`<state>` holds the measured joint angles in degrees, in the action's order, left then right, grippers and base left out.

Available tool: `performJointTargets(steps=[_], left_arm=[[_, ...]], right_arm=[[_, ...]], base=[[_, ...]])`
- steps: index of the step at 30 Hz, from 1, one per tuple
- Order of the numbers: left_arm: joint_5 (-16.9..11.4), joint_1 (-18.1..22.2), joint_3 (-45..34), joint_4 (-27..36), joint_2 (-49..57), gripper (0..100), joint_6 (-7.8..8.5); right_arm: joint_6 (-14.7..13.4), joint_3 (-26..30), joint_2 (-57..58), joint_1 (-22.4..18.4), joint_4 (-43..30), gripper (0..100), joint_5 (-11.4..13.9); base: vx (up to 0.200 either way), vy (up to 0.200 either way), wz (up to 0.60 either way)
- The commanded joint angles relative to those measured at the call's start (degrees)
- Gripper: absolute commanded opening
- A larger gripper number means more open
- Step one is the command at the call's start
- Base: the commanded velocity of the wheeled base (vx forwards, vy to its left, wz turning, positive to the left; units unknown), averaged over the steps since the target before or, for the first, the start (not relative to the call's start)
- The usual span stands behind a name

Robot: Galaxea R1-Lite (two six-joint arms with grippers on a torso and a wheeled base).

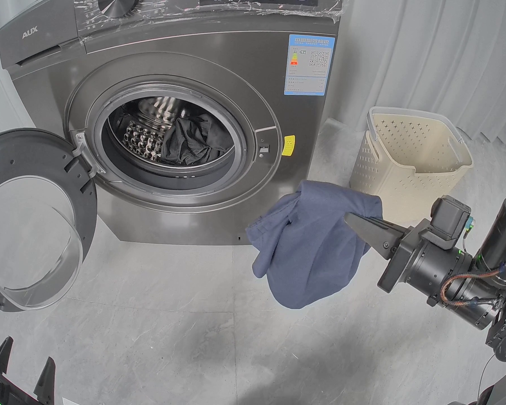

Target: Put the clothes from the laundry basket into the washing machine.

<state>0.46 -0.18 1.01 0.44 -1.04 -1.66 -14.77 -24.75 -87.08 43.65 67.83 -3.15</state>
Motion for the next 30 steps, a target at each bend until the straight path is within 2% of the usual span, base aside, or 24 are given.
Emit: performJointTargets(steps=[1,9,30], left_arm=[[0.06,0.01,-0.84,0.00,0.68,100,-0.01],[0.06,0.01,-0.84,0.00,0.68,100,-0.10],[0.06,0.01,-0.75,0.00,0.68,100,-0.19]], right_arm=[[0.01,-0.04,-0.02,-0.15,0.02,0,-0.02],[0.01,0.05,-0.20,-0.06,0.02,0,-0.02],[-0.08,-0.13,0.07,-0.50,0.02,0,-0.19]], base=[[0.000,0.000,0.00],[0.000,0.000,0.00],[0.000,0.200,0.00]])
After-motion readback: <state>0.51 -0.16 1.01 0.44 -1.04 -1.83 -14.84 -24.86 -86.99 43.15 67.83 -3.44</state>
